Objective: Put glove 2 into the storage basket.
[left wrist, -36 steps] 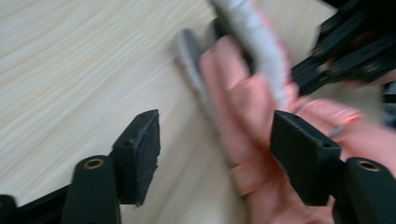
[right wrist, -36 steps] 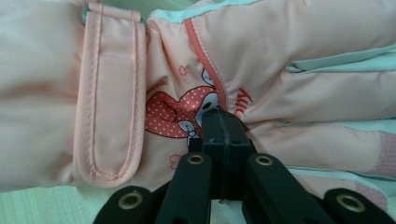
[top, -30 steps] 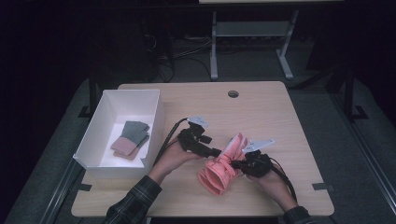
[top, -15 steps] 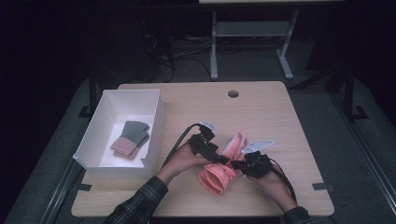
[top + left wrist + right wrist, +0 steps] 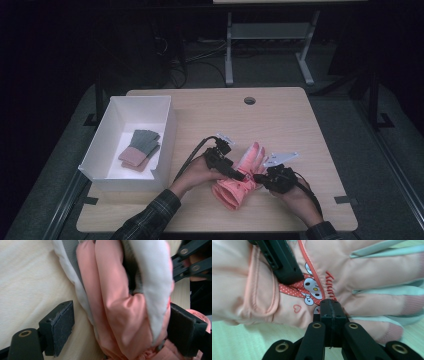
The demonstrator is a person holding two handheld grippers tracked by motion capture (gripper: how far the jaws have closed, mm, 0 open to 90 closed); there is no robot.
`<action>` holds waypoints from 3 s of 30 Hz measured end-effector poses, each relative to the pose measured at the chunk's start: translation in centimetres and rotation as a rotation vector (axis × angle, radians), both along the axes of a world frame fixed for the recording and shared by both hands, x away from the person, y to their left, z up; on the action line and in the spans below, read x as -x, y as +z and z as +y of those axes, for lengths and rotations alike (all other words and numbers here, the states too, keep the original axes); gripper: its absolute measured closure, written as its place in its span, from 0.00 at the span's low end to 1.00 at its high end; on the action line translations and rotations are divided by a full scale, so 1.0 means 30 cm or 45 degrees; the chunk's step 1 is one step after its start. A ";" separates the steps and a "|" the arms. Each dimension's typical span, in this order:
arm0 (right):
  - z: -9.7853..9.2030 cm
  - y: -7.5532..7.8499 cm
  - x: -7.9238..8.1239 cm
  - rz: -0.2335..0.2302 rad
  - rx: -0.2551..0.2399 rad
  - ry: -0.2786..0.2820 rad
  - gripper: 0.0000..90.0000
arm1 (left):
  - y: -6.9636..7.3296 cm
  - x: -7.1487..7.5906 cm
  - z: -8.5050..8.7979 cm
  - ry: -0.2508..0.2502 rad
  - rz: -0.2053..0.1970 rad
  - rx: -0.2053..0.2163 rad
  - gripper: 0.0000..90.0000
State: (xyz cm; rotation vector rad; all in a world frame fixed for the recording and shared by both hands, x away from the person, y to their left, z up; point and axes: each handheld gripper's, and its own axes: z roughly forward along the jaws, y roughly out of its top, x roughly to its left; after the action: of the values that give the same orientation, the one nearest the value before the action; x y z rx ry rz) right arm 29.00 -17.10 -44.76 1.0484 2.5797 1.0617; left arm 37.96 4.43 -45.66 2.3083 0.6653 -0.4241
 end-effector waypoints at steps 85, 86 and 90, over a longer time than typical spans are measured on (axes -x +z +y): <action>-0.138 -0.024 0.008 -0.086 -0.038 -0.243 0.12 | 0.397 -0.020 0.255 0.268 -0.026 0.171 0.67; -0.138 -0.025 0.008 -0.088 -0.037 -0.242 0.12 | 0.426 -0.022 0.275 0.285 -0.039 0.177 0.67; -0.143 -0.029 0.005 -0.080 -0.038 -0.228 0.13 | 0.470 -0.027 0.310 0.313 -0.070 0.180 0.67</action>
State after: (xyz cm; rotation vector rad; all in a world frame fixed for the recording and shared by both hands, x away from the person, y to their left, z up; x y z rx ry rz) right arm 28.85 -21.38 -45.62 1.2069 2.3766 1.0731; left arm 38.77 13.74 -31.57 2.0667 0.8514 -0.2823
